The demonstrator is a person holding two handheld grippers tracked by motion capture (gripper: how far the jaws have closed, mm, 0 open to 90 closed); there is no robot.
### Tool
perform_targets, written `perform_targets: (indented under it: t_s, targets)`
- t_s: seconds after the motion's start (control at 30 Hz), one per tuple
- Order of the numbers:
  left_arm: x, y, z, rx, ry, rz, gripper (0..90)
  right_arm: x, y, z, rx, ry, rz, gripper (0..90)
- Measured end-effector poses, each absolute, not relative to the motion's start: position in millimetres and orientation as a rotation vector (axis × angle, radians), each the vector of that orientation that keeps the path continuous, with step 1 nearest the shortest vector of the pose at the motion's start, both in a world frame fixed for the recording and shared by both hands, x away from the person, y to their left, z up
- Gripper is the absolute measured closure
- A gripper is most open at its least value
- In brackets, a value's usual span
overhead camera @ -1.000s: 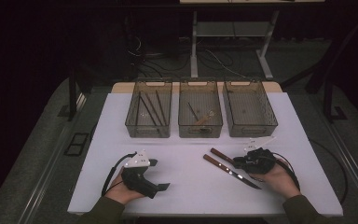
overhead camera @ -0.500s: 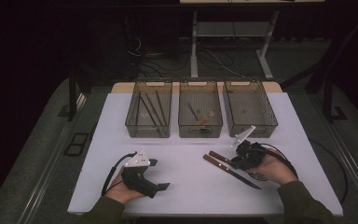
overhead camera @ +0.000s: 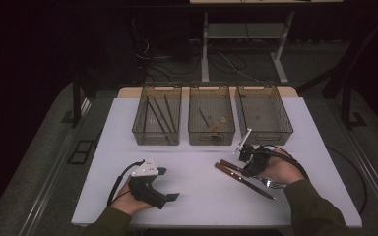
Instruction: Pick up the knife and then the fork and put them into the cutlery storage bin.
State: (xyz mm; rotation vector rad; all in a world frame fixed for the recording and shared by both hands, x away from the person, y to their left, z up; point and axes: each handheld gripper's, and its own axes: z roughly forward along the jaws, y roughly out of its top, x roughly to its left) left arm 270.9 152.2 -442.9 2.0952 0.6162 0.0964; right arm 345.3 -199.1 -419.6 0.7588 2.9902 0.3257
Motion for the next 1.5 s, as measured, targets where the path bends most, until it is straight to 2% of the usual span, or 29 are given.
perform_targets:
  t_s: [0.37, 0.8, 1.2, 1.5]
  targets:
    - [270.9, 153.0, -442.5, 2.093, 0.613, 0.098, 1.1, 348.5, -224.0, -401.2, 0.859, 2.856, 0.617, 76.7]
    - [271.0, 152.9, -442.5, 2.089, 0.614, 0.098, 1.1, 340.0, -280.6, -375.6, 1.013, 2.589, 1.128, 76.6]
    - [270.7, 153.4, -442.3, 2.082, 0.610, 0.095, 1.1, 338.8, -300.1, -366.7, 1.056, 2.448, 1.315, 76.6]
    - [271.5, 154.0, -442.1, 2.080, 0.610, 0.102, 1.1, 345.2, -316.1, -338.6, 1.070, 2.317, 1.361, 76.5]
